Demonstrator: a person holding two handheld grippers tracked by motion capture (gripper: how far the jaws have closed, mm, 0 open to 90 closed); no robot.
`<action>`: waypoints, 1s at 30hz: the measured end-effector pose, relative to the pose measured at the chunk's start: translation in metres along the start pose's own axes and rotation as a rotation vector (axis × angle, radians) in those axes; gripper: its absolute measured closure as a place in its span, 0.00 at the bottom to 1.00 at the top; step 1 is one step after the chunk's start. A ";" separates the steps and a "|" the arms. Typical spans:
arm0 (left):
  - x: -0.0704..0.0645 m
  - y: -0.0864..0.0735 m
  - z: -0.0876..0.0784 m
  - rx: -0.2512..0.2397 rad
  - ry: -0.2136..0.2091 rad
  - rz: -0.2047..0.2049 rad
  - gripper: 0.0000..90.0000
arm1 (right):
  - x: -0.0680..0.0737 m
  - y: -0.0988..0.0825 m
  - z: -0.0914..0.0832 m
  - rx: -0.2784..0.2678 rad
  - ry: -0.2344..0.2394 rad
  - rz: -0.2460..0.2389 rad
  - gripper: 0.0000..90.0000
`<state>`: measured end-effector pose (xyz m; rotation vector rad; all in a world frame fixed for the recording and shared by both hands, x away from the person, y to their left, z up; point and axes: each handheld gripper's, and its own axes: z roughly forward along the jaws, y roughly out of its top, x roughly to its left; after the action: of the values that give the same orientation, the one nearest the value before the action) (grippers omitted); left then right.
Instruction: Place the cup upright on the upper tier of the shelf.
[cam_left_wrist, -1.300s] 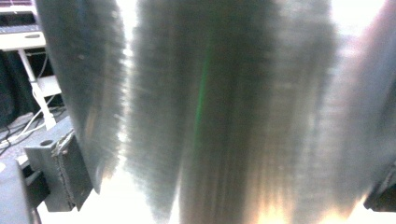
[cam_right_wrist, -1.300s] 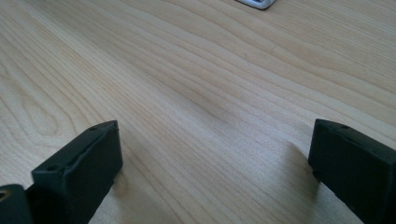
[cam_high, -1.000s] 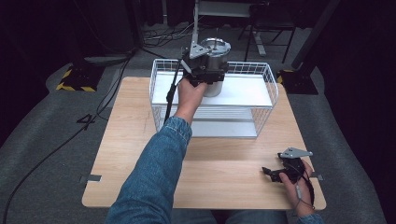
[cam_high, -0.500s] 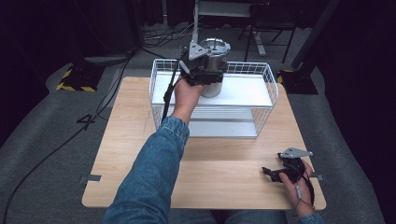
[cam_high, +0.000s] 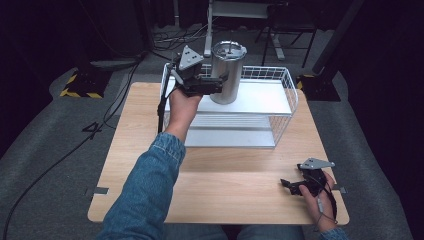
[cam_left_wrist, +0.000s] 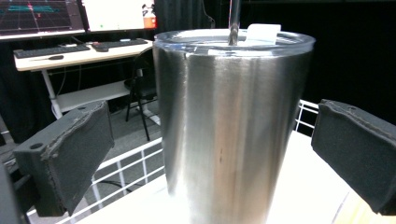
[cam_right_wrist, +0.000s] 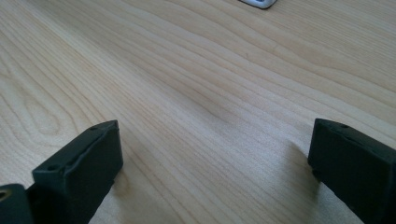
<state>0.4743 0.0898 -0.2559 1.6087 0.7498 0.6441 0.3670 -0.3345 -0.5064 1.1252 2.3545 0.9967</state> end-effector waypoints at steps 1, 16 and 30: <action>0.000 0.000 -0.004 0.003 0.000 0.004 0.00 | 0.000 0.000 0.000 0.003 -0.001 0.005 0.03; -0.029 -0.004 -0.068 0.015 -0.056 0.056 0.00 | 0.000 0.000 0.000 0.006 0.000 0.000 0.03; -0.046 -0.032 -0.105 0.090 -0.069 0.069 0.00 | 0.000 0.000 0.000 0.006 0.000 0.001 0.03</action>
<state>0.3617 0.1243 -0.2707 1.7369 0.6836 0.6086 0.3671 -0.3346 -0.5062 1.1283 2.3588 0.9902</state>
